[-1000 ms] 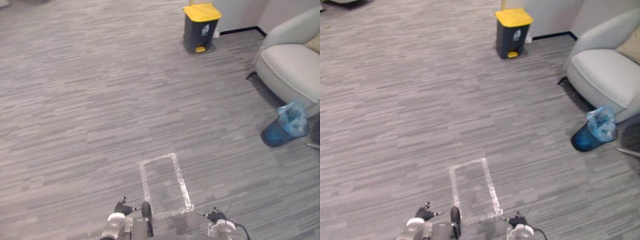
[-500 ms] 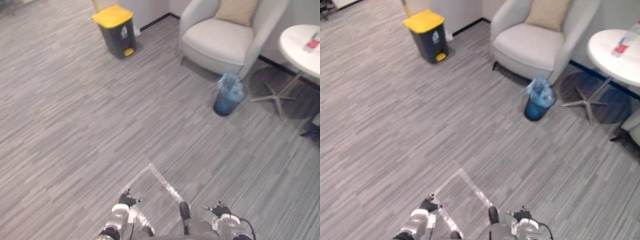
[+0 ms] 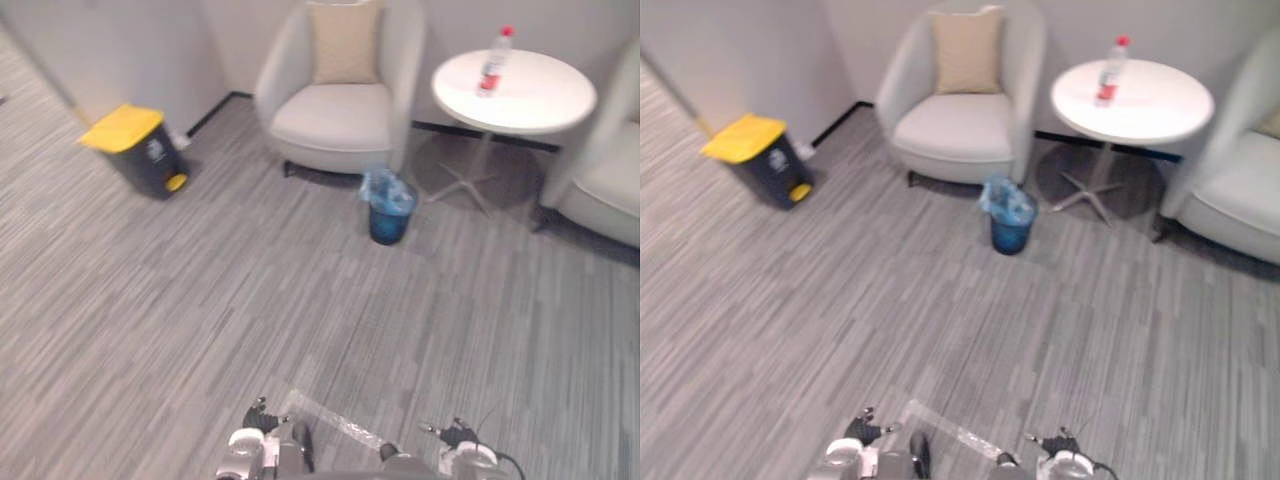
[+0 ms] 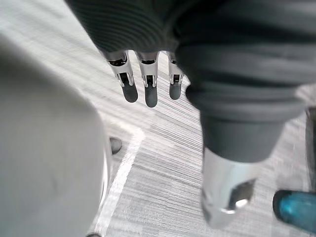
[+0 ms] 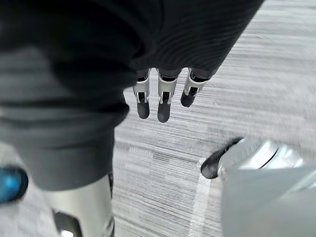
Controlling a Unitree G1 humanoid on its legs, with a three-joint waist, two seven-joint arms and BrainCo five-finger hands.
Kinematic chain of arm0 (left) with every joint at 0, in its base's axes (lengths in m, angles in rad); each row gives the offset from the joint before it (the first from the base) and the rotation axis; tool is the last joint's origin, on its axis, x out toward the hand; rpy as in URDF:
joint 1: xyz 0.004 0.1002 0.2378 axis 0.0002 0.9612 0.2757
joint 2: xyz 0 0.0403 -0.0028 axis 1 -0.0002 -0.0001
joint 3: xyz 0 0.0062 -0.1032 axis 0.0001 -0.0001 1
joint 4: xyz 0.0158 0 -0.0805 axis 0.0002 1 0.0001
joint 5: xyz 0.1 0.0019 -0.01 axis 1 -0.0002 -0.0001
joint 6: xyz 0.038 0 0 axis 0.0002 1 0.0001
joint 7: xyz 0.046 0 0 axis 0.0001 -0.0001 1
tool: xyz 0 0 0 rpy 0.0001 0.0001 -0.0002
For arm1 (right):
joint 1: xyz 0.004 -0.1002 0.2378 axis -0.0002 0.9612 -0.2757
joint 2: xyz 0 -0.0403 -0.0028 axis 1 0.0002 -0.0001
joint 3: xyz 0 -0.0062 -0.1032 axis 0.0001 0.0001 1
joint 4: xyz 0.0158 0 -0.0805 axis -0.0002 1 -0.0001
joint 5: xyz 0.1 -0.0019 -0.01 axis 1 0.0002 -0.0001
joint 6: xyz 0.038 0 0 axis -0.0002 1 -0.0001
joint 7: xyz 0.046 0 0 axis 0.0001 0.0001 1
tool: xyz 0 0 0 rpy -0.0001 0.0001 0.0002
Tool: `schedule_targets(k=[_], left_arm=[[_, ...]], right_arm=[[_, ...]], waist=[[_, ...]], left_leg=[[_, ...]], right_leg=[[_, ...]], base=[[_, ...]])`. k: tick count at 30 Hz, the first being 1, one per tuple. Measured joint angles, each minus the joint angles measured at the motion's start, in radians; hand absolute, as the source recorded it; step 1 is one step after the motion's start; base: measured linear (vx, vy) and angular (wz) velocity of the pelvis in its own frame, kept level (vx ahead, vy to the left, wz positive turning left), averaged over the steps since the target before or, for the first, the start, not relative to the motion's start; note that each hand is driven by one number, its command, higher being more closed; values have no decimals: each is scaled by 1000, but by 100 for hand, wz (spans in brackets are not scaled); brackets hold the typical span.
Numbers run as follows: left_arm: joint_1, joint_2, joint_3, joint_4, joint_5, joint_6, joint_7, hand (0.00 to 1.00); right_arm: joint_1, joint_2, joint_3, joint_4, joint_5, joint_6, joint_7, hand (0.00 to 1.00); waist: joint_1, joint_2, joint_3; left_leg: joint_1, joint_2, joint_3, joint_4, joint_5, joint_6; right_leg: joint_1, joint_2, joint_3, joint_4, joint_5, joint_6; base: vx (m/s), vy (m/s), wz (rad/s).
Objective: Organize the slippers on the shoe rack
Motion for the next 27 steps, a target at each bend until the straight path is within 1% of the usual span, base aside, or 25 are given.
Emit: schedule_targets(k=[1, 2, 4, 5, 7, 8, 10, 11, 12, 13, 14, 15, 16, 18, 21, 23, 24, 25, 27], left_arm=[[-10, 21, -11, 0, 0, 0, -1, 0], [-18, 31, -14, -1, 0, 0, -1, 0], [-31, 50, -35, -1, 1, -1, -1, 0], [-36, 53, -38, -1, 2, -1, -1, 0], [-33, 53, -39, -1, 3, -1, -2, 0], [-32, 53, -39, -1, 3, -1, -2, 0], [-30, 49, -39, 0, 4, 0, -2, 0], [-29, 48, -40, 0, 4, 0, -3, 0], [-25, 44, -39, 1, 4, 0, -3, 0], [-25, 43, -38, 1, 4, 0, -3, 0], [-22, 42, -37, 1, 3, 1, -3, 0], [-20, 41, -36, 0, 3, 0, -2, 0], [-20, 40, -36, 0, 3, 0, -2, 0], [-27, 29, -28, 0, 1, 0, -2, 0], [-32, 30, -24, -1, -1, -2, -2, 0], [-28, 29, -9, 0, -2, -1, -2, 0], [-23, 29, 7, 0, -3, -1, -2, 0], [-19, 31, 10, 0, -3, -1, -2, 0], [-5, 32, 10, 1, -6, 1, -2, 0]], right_arm=[[11, 17, -6, 1, 0, 2, 1, 0], [18, 25, -9, 1, 0, 2, 0, 0], [18, 30, -10, 0, 0, 5, 1, 0], [19, 30, -15, -2, 0, 5, 1, 0], [17, 31, -23, -2, 0, 6, 1, 0], [13, 31, -28, -4, 0, 6, 1, 0], [2, 28, -46, -19, 0, 3, 1, 0], [-2, 27, -46, -19, 0, 3, 1, 0], [-15, 24, -46, -18, 0, 3, 1, 0], [-16, 24, -45, -18, 0, 2, 1, 0], [-22, 21, -41, -18, 0, -1, 0, 0], [-21, 16, -40, -16, 0, -1, 0, 0], [-19, 13, -40, -16, 0, -1, 0, 0], [-5, -13, -41, -16, 1, -1, 0, 0], [12, -18, -47, -16, 2, 0, -2, 0], [21, -17, -50, -16, 14, 0, -2, 0], [33, -16, -51, -16, 22, 0, -1, 0], [34, -16, -52, -16, 27, 0, -1, 0], [37, -16, -61, -17, 42, 0, 0, 0]], waist=[[-1, -23, -5], [-2, -35, -13], [-7, -40, -16], [-15, -36, -13], [-20, -29, -13], [-17, -25, -12], [-16, -8, -12], [-16, -6, -13], [-5, 8, -14], [-2, 12, -14], [9, 20, -11], [12, 20, -11], [12, 20, -11], [6, 31, -12], [6, 30, -13], [6, 19, -10], [8, 13, -8], [10, 16, -11], [10, 11, -15]], left_leg=[[16, -20, 27, -24, -1, 11], [16, -32, 43, -35, -2, 16], [16, -48, 65, -58, 1, 30], [18, -58, 68, -69, 1, 31], [35, -65, 77, -93, 3, 36], [45, -63, 88, -104, 5, 38], [63, -55, 107, -126, 5, 39], [65, -52, 114, -127, 5, 39], [65, -33, 143, -132, 5, 38], [65, -28, 152, -133, 5, 38], [66, -11, 176, -133, 5, 38], [72, -8, 181, -133, 5, 38], [74, -10, 181, -133, 5, 38], [81, -17, 173, -133, 5, 38], [83, -22, 165, -133, 7, 40], [90, -41, 147, -138, 19, 44], [103, -50, 145, -158, 30, 43], [114, -53, 138, -186, 48, 40], [124, -59, 117, -222, 65, 29]], right_leg=[[-2, -24, -19, -25, 14, 13], [-13, -37, -33, -34, 22, 24], [-29, -54, -59, -52, 46, 36], [-29, -64, -72, -66, 58, 34], [-26, -69, -89, -76, 69, 36], [-26, -65, -92, -78, 75, 32], [-33, -51, -109, -78, 91, 28], [-43, -47, -113, -78, 96, 30], [-66, -22, -127, -78, 130, 30], [-71, -16, -135, -80, 139, 29], [-80, 2, -183, -84, 170, 22], [-86, 5, -231, -89, 178, 14], [-87, 5, -236, -89, 178, 14], [-88, -1, -250, -92, 177, 14], [-87, -5, -281, -98, 178, 8], [-61, -28, -311, -127, 162, -18], [-57, -38, -327, -137, 151, -25], [-56, -38, -334, -138, 151, -26], [-58, -36, -342, -146, 147, -29]], base=[[176, 329, -75], [91, 176, -44], [90, 132, -31], [87, 100, -23], [55, 29, -18], [61, 3, -35], [46, -13, -36], [19, -15, -55], [5, -8, -54], [-1, -31, -88], [-13, -87, -81], [-13, -87, -80], [-24, -128, -59], [-42, -103, -30], [-84, -84, -5], [-111, -80, 16], [-145, -88, 15], [-180, -104, 13], [-94, -50, 12]])
